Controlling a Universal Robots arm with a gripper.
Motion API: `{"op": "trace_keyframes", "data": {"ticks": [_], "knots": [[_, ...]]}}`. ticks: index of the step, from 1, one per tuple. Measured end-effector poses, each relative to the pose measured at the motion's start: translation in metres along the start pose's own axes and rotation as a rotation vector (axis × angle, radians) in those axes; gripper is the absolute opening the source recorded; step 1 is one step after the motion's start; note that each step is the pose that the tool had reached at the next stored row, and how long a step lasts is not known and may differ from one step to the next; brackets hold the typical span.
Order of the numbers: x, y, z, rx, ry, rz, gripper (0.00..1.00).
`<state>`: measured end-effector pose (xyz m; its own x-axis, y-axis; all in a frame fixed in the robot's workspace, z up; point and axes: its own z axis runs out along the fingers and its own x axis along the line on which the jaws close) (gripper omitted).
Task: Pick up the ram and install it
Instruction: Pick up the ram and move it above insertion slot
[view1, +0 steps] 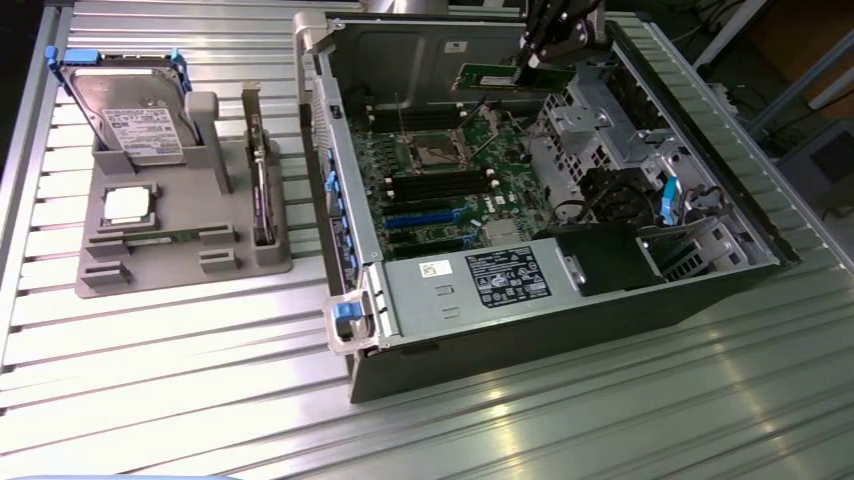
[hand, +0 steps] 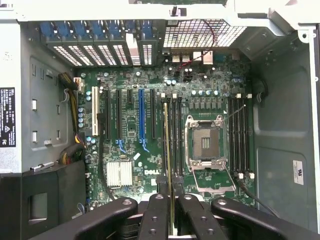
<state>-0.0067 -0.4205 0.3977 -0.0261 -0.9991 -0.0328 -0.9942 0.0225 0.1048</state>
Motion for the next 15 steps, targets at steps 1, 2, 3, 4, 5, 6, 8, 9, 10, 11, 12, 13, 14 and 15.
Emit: {"op": "trace_keyframes", "data": {"ticks": [1,2,3,4,5,6,8,9,10,11,12,13,14,15], "knots": [[0.0,0.0,0.0,0.0,0.0,0.0,0.14],[0.0,0.0,0.0,0.0,0.0,0.0,0.14],[0.0,0.0,0.0,0.0,0.0,0.0,0.14],[0.0,-0.0001,0.0007,0.0,0.0,0.0,0.14],[0.0,-0.0006,0.0054,0.0,0.0001,0.0,0.14],[0.0,-0.0009,0.0086,0.0001,0.0004,0.0,0.14],[0.0,0.0008,0.009,0.0139,0.005,-0.002,0.14],[-0.001,0.0013,0.0083,0.0333,0.0147,-0.002,0.14],[-0.005,0.0043,0.0046,0.0637,0.0329,-0.001,0.14],[-0.009,0.0107,-0.0034,0.0646,0.0327,-0.001,0.14],[-0.011,0.0163,-0.0049,0.0647,0.0327,-0.001,0.14],[-0.02,0.0215,-0.0041,0.0648,0.0327,-0.001,0.14],[-0.026,0.0228,-0.0038,0.0648,0.033,-0.001,0.14],[-0.026,0.0228,-0.0038,0.0648,0.0328,-0.001,0.14]]}}
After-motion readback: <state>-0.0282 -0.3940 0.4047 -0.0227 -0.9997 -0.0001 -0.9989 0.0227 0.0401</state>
